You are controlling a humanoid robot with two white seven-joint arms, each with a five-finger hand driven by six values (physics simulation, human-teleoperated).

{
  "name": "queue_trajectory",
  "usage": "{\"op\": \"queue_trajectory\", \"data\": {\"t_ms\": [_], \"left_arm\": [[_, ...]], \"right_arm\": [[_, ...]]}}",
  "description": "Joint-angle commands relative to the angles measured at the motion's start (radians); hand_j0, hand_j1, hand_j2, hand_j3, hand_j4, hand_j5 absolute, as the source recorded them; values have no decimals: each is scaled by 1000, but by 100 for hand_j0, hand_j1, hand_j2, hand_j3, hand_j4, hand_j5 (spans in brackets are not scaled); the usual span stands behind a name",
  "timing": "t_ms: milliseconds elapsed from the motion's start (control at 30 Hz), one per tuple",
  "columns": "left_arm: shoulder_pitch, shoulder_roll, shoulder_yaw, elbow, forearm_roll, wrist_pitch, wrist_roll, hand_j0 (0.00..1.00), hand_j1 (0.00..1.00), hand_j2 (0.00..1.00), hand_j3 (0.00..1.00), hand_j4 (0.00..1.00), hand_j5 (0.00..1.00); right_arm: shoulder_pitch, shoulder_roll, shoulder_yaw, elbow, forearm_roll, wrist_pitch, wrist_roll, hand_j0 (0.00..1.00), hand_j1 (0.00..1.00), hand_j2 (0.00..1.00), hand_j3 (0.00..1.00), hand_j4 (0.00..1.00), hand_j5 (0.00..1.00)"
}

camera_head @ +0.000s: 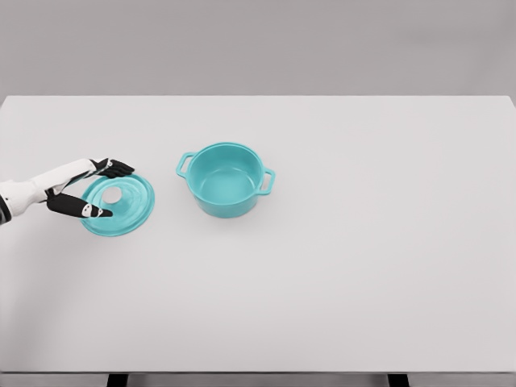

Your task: Cover the pot with left arm

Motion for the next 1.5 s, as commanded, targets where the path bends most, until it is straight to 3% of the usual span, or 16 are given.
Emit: {"op": "queue_trajectory", "data": {"t_ms": [0,1467], "left_arm": [[0,0,-1,0,6,0,1,81,81,81,81,81,81],[3,-23,2,32,-5,-6,36,78,78,78,78,78,78]], "right_arm": [[0,0,0,0,0,-1,0,100,100,100,100,100,100],[0,0,0,0,2,-1,0,100,100,100,100,100,100]]}}
